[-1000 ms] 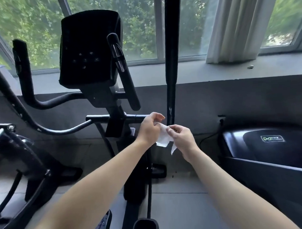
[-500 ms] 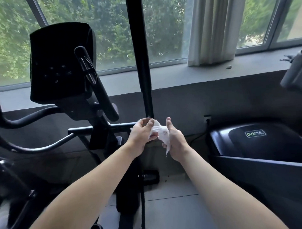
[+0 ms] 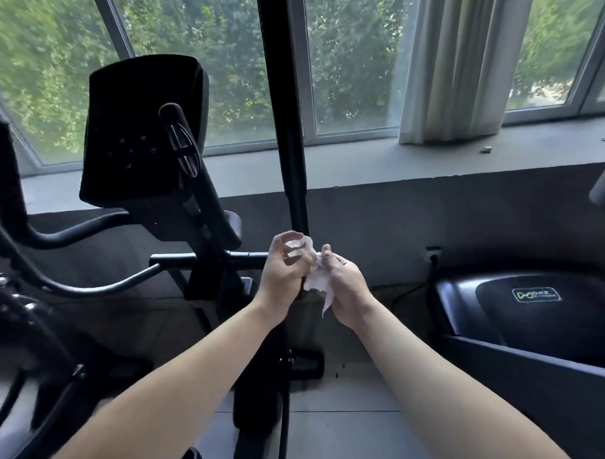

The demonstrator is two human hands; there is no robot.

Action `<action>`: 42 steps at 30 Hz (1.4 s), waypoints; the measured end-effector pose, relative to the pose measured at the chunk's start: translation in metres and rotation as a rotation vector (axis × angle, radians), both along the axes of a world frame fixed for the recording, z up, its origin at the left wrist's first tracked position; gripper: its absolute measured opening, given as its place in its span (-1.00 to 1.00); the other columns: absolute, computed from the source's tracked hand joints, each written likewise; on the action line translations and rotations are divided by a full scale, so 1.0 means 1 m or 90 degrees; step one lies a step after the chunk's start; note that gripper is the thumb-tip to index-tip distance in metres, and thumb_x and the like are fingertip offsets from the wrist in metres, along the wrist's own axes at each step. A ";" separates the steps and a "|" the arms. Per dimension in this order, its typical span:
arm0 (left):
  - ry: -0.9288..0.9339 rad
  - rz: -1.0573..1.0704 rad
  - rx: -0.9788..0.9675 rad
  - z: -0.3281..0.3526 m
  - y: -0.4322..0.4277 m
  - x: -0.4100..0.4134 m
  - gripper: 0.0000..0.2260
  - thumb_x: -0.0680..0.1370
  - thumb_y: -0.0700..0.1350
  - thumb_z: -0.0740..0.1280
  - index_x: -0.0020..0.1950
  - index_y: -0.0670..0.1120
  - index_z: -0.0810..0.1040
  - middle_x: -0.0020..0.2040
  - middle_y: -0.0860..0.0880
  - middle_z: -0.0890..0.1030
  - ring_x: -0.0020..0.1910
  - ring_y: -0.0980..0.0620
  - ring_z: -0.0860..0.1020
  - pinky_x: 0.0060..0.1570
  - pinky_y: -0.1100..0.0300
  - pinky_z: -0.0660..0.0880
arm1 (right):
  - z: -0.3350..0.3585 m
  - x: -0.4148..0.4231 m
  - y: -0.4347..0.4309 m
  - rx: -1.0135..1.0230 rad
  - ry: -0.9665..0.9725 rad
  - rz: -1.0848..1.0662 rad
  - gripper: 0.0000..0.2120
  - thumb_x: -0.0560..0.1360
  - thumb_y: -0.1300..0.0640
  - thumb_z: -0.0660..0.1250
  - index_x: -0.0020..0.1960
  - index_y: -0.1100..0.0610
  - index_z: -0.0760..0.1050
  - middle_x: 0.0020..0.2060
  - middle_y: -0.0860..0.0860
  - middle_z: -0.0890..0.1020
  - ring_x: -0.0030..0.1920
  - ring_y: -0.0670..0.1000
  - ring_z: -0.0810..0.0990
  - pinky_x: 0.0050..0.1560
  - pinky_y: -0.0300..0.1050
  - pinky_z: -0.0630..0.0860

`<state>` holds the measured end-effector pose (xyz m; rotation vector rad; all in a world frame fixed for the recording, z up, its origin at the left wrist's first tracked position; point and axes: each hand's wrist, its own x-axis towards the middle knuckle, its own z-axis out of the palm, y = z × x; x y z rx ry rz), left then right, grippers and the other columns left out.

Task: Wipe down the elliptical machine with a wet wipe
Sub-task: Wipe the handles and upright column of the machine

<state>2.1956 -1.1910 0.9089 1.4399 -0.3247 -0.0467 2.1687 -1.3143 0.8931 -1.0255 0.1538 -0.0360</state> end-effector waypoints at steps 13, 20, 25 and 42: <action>-0.227 0.301 0.113 0.025 -0.009 0.028 -0.86 0.60 -0.25 0.41 0.08 -0.06 0.53 0.03 -0.02 0.64 0.01 0.17 0.62 0.07 0.32 0.50 | 0.023 0.043 -0.019 -0.308 -0.040 -0.073 -0.70 0.69 0.15 0.23 0.39 0.09 0.52 0.22 -0.07 0.63 0.23 -0.13 0.58 0.29 -0.25 0.48; -0.139 0.235 0.082 0.009 -0.022 0.046 -0.79 0.60 -0.05 0.43 0.16 0.18 0.50 0.01 0.07 0.65 0.00 0.19 0.64 0.03 0.31 0.52 | 0.028 0.068 -0.010 -0.390 -0.065 0.013 -0.74 0.67 0.08 0.20 0.09 -0.05 0.67 -0.07 -0.07 0.75 0.00 -0.04 0.71 -0.01 -0.08 0.62; -0.087 0.174 0.141 -0.018 -0.010 0.046 -0.79 0.61 0.08 0.39 0.24 0.17 0.59 0.04 0.12 0.70 0.06 0.20 0.65 0.03 0.36 0.51 | 0.022 0.063 -0.009 -0.405 -0.066 0.010 -0.73 0.69 0.06 0.17 0.09 0.00 0.66 -0.06 -0.14 0.74 0.03 -0.09 0.69 0.04 -0.11 0.57; -0.113 0.163 0.247 -0.010 0.000 0.055 -0.84 0.63 0.12 0.35 0.20 0.20 0.53 0.03 0.15 0.68 0.06 0.23 0.63 0.05 0.28 0.55 | 0.053 0.062 0.000 -0.418 -0.106 -0.080 -0.77 0.61 0.02 0.25 -0.08 -0.05 0.68 -0.20 -0.14 0.71 -0.13 -0.12 0.66 -0.05 -0.10 0.54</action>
